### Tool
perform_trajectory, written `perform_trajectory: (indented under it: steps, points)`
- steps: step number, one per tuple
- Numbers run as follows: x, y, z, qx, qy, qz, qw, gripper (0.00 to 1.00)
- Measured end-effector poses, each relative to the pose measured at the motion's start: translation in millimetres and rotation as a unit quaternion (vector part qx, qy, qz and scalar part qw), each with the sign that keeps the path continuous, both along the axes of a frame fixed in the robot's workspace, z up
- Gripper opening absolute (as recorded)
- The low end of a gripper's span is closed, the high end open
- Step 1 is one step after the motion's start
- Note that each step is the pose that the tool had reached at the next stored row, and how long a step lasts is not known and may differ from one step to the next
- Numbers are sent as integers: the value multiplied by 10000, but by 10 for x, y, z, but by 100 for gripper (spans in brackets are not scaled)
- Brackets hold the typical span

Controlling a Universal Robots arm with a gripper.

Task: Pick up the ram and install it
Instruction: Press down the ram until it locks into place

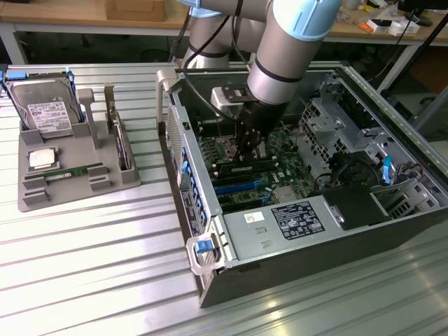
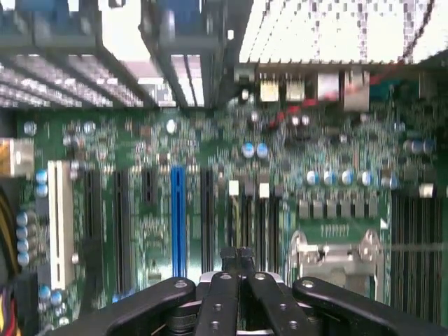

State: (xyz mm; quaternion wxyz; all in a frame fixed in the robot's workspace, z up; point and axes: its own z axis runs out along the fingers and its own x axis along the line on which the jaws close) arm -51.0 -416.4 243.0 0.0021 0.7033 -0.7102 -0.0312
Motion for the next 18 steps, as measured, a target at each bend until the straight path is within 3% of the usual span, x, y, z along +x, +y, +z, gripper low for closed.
perform_trajectory:
  steps: [2, 3, 15, 16, 18]
  points:
    - [-120, 0, -1, 3, -8, 0, 10000, 10]
    - [-124, -1, -5, 23, -8, 1, 10000, 10]
    - [-154, -23, -132, 34, -6, 0, 10000, 10]
    - [-154, -30, -144, 43, -6, 0, 10000, 10]
    - [-152, -30, -114, 92, -15, 0, 10000, 10]
